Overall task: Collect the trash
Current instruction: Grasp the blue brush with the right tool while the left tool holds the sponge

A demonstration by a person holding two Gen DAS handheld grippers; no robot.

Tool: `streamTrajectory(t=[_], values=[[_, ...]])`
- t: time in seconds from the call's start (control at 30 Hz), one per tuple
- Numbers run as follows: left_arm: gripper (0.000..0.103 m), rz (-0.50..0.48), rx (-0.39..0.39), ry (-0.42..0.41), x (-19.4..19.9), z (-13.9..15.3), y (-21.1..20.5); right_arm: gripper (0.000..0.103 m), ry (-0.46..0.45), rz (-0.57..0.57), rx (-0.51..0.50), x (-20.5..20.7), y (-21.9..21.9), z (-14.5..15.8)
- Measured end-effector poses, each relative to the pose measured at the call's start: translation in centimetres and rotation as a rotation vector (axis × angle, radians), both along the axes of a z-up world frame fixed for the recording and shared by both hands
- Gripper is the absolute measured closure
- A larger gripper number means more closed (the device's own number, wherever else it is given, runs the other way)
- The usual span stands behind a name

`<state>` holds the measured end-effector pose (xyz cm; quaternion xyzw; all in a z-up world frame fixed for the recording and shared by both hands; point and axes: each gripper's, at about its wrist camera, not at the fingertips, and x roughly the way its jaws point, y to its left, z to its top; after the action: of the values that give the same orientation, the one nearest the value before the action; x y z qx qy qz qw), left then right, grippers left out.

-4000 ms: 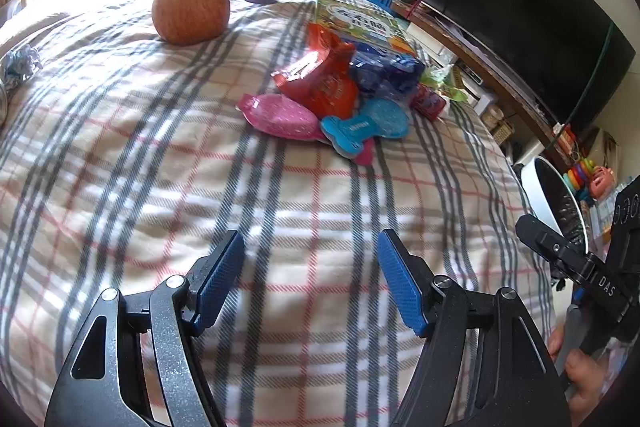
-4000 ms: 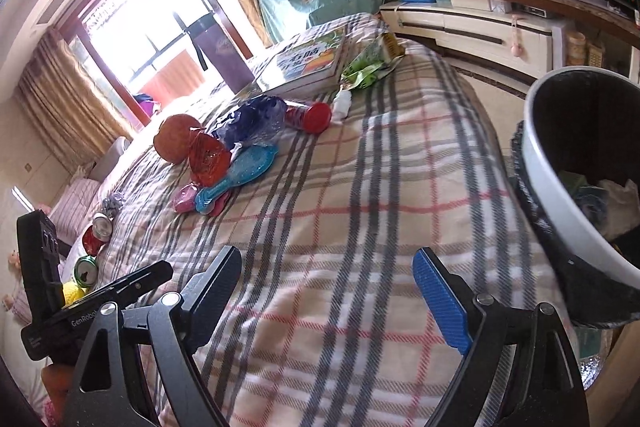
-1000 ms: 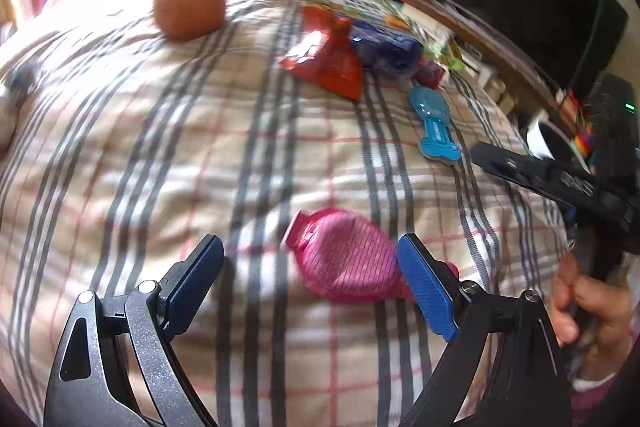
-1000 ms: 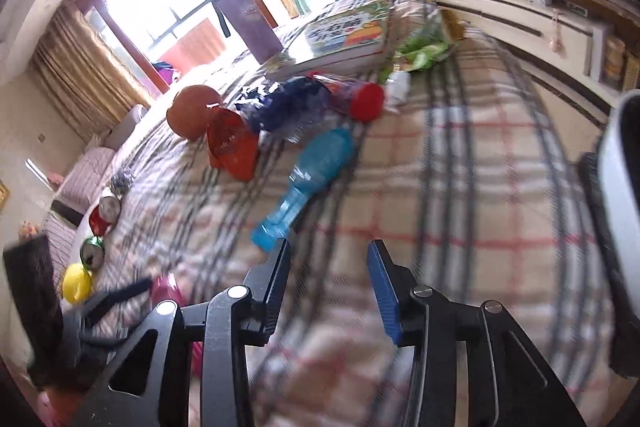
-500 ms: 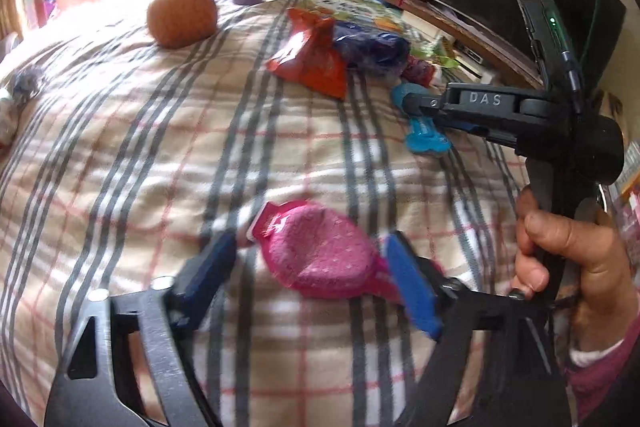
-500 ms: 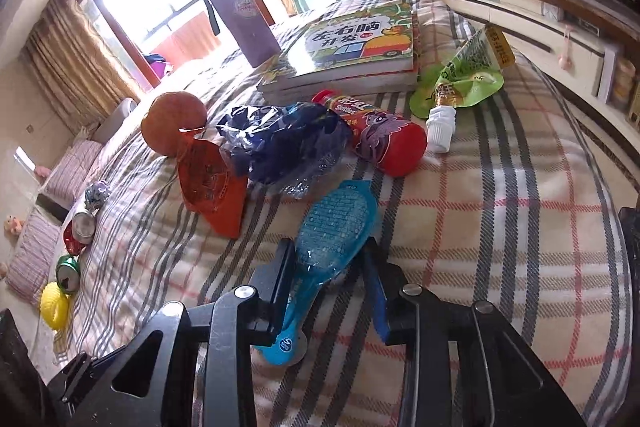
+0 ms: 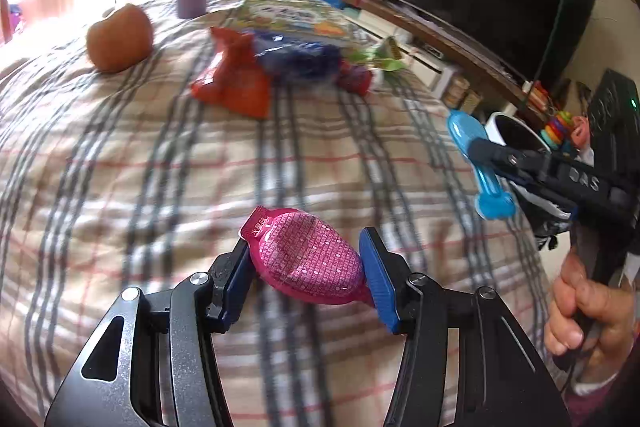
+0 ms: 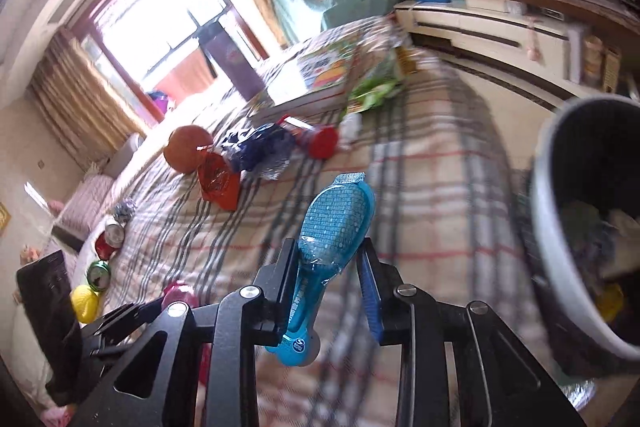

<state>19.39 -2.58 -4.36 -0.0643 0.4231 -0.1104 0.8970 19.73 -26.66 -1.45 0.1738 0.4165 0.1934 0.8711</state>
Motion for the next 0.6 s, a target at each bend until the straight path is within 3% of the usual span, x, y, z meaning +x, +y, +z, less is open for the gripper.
streamTrajectory(t=[0.6], values=[[0.052, -0.179, 0.033, -0.046, -0.3, 2.3, -8.5, 0.075, -0.033, -0.127, 0.015, -6.3, -7.2, 0.9]])
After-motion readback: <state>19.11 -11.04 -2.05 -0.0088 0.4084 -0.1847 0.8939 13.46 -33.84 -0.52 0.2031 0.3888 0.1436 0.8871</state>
